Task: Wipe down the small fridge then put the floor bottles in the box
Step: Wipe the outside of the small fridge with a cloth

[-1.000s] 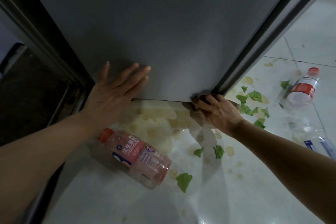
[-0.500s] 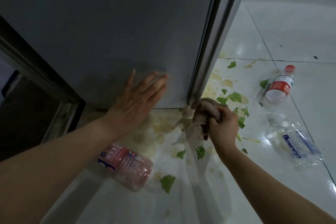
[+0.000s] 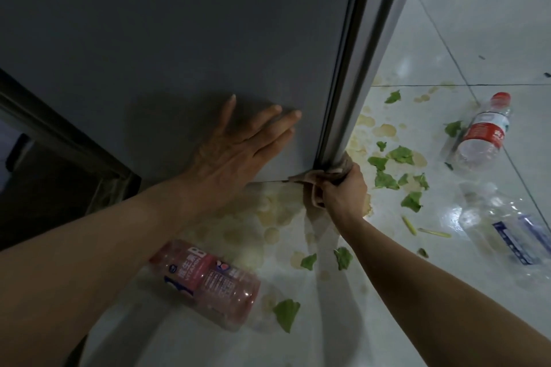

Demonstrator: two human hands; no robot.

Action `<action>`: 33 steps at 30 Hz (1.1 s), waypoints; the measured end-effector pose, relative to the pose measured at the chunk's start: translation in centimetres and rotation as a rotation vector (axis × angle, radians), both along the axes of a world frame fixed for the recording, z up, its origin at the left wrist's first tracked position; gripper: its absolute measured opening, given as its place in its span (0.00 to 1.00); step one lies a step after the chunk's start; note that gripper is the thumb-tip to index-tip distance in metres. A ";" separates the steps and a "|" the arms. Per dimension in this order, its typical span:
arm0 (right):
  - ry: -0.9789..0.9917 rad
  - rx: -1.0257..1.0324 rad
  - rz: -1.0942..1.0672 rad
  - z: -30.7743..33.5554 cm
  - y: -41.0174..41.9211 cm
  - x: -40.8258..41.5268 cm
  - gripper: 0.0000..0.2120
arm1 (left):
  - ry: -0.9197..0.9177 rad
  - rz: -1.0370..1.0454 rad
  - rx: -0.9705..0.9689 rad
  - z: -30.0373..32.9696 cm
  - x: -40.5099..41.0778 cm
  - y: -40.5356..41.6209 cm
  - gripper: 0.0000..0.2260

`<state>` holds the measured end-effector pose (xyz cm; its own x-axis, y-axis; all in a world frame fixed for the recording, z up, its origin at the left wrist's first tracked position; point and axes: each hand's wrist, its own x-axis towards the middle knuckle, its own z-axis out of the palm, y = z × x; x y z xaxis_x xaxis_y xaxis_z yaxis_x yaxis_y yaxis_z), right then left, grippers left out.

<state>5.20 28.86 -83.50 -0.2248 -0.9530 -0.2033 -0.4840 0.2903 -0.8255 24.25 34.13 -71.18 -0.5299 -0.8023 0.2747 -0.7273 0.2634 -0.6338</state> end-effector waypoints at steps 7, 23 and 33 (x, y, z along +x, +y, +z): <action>0.096 -0.144 -0.032 1.4 0.0 0.2 0.20 | -0.037 -0.015 -0.020 0.4 -0.1 -0.1 0.30; 0.047 -0.619 -0.043 18.5 -0.5 -0.2 0.22 | 0.132 0.036 -0.122 11.6 -2.3 0.9 0.26; 0.024 -0.781 -0.099 31.9 -1.0 0.2 0.21 | 0.145 0.174 0.103 19.6 -1.6 0.7 0.32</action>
